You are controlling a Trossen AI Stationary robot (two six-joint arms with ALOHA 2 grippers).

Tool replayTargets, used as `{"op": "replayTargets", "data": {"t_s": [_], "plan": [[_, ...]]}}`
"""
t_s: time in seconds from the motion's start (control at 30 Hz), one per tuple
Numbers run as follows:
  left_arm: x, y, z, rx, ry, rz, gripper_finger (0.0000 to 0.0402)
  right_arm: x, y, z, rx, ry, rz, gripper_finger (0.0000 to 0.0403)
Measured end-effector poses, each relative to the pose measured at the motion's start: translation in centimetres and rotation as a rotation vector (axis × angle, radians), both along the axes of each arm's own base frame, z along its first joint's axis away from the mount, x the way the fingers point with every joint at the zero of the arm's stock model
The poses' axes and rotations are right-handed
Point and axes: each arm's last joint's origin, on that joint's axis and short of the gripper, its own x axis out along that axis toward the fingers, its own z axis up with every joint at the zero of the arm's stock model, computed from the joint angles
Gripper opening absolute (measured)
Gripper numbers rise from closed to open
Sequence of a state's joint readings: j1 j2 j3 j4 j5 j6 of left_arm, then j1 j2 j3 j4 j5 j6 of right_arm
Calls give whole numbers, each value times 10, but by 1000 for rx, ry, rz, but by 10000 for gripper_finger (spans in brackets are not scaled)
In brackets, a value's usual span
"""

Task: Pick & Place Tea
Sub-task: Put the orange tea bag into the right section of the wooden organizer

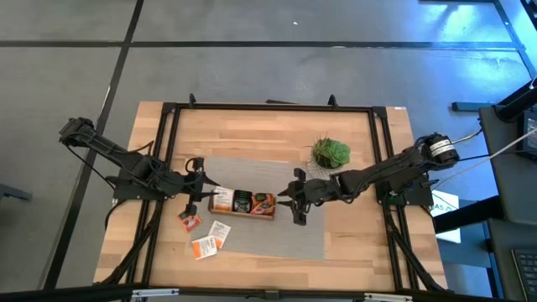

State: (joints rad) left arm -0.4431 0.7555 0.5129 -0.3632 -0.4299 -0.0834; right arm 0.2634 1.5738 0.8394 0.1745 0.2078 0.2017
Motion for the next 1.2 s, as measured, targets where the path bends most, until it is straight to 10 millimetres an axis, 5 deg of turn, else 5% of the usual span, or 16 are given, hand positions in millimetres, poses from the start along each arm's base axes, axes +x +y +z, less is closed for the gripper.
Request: {"op": "replayTargets", "data": {"t_s": [0.27,0.4,0.6,1.2], "plan": [[0,1,0,16,-5,24,116,13,5,-14,-18,-48,8,216],[0,1,0,17,-4,24,116,18,12,-36,-22,1,61,237],[0,1,0,17,-4,24,116,20,12,-45,1,20,43,242],[0,1,0,18,-4,24,116,20,9,-45,39,34,24,106]]}}
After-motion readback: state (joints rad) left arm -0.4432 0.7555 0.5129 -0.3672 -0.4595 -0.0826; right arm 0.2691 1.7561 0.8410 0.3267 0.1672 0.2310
